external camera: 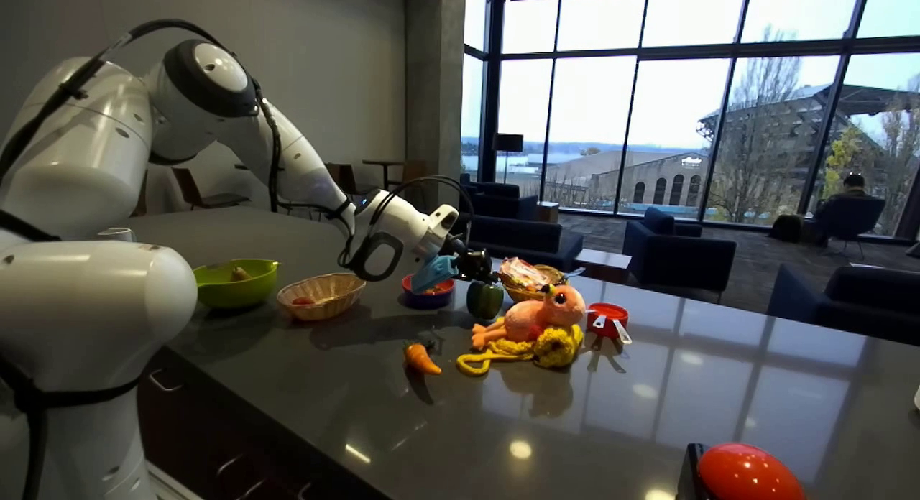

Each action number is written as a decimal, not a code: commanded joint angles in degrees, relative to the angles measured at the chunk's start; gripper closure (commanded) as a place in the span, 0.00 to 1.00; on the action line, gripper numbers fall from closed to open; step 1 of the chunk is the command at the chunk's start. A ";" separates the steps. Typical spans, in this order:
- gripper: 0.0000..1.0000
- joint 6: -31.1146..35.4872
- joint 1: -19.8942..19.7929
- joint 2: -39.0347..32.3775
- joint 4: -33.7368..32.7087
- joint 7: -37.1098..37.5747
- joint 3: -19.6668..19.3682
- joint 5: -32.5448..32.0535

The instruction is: Move the green pepper closer to the orange bowl

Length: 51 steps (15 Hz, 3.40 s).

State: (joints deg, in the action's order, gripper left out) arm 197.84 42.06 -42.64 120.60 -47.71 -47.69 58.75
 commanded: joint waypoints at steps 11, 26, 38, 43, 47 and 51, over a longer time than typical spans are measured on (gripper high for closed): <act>0.29 0.09 2.85 -7.14 -2.95 11.21 -3.21 -5.88; 0.00 0.03 11.64 -5.89 5.03 16.15 -9.13 -6.23; 0.00 0.02 11.06 -6.52 5.32 24.65 -9.99 -9.48; 0.09 0.02 10.33 -6.45 5.78 28.12 -9.52 -10.49; 0.09 0.22 9.88 -5.84 6.26 30.93 -8.90 -11.62; 0.50 0.16 9.72 -5.86 6.34 38.67 -9.26 -17.67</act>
State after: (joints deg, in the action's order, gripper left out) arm 197.80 51.94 -48.80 126.58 -13.85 -56.41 45.01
